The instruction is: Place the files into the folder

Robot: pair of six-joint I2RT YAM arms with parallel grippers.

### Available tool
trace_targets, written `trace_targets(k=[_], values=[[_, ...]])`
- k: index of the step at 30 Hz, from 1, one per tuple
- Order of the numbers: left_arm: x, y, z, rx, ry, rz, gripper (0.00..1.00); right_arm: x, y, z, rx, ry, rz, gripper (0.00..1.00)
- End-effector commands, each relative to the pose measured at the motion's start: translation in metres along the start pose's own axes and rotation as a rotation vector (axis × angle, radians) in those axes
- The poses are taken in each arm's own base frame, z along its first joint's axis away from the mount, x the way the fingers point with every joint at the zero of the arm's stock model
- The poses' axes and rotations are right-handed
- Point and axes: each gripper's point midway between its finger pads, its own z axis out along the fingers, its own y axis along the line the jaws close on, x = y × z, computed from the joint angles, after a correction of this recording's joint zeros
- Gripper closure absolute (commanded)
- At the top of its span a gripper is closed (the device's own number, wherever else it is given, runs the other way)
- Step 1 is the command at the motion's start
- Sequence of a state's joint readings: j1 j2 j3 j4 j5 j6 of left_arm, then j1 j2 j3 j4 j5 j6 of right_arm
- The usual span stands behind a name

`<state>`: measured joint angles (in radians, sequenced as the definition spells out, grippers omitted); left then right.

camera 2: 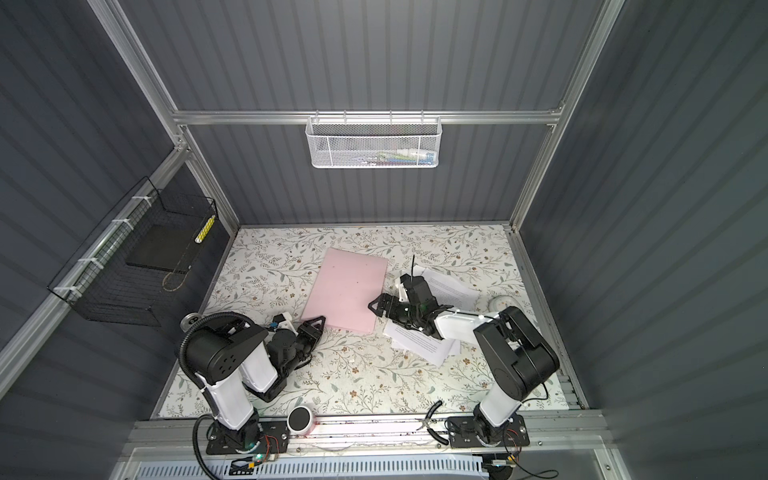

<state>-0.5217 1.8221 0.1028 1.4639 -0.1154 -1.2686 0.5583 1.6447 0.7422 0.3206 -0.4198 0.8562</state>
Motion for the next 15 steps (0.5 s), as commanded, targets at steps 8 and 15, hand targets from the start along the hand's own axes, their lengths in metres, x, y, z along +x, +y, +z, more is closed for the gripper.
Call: trace_targets(k=[8,15], values=[[-0.007,-0.01,-0.001,0.011,-0.01,0.017,0.56,-0.003,0.003,0.006,-0.004,0.009,-0.013,0.08],[-0.015,-0.007,0.008,-0.013,-0.019,0.038,0.56,-0.003,0.001,0.008,-0.001,0.012,-0.014,0.08]])
